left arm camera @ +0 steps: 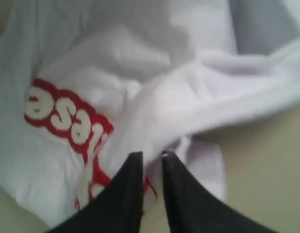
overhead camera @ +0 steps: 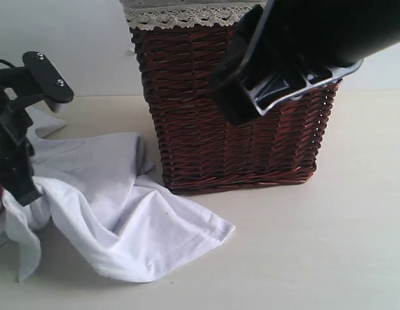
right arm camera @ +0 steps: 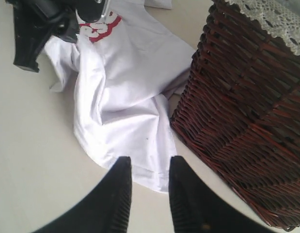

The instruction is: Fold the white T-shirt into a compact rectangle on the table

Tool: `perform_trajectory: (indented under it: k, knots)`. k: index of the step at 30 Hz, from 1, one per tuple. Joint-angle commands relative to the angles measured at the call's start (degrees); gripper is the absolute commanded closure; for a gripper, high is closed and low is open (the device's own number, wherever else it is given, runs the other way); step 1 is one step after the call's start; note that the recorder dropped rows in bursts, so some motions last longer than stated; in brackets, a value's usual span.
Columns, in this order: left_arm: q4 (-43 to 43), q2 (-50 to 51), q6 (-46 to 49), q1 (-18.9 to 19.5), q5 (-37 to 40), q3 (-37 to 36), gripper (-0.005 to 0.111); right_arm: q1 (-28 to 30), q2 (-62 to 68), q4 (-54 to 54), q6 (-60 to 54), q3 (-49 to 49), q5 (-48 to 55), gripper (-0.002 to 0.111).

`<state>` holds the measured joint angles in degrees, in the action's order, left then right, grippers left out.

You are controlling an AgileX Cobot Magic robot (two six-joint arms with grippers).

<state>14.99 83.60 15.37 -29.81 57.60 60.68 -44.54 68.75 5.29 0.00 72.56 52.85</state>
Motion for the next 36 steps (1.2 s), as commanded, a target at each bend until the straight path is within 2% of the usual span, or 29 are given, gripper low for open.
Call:
perform_trajectory:
  k: [1, 3, 5, 7, 10, 12, 17, 21, 28, 36]
  knots:
    - [2.9, 2.9, -9.0, -0.1, -14.4, -4.1, 0.052, 0.3, -0.3, -0.1, 0.0, -0.2, -0.2, 0.080]
    - [6.5, 4.6, -15.4, -0.1, -18.4, -5.8, 0.042, 0.3, -0.3, -0.1, 0.0, -0.2, -0.2, 0.080]
    - [8.8, 6.2, -19.1, -0.1, -19.3, -6.6, 0.043, 0.3, -0.3, -0.1, 0.0, -0.2, -0.2, 0.080]
    - [9.1, 6.7, -19.7, -0.1, -16.4, -6.6, 0.045, 0.3, -0.3, -0.1, 0.0, -0.2, -0.2, 0.080]
    - [8.8, 5.9, -20.3, -0.1, -7.3, -5.5, 0.053, 0.3, -0.3, -0.1, 0.0, -0.2, -0.2, 0.080]
    - [6.4, 4.1, -20.3, -0.1, -0.4, -5.4, 0.058, 0.3, -0.3, -0.1, 0.0, -0.2, -0.3, 0.080]
    - [-10.0, -0.9, -19.2, -0.4, 12.3, -8.5, 0.060, 0.3, -0.3, -0.1, 0.0, -0.2, -0.3, 0.080]
    - [-12.2, -3.9, -18.4, -2.9, 12.4, -13.3, 0.060, 0.3, -0.3, -0.1, 0.0, -0.2, -0.1, 0.080]
    - [-12.5, -2.6, -19.9, -2.9, 1.4, -23.0, 0.060, 0.3, -0.3, -0.1, 0.0, -0.2, 0.4, 0.080]
    - [-12.7, 3.9, -21.4, -2.9, -15.0, -24.3, 0.060, 0.3, -0.3, -0.1, 0.0, -0.2, 0.2, 0.080]
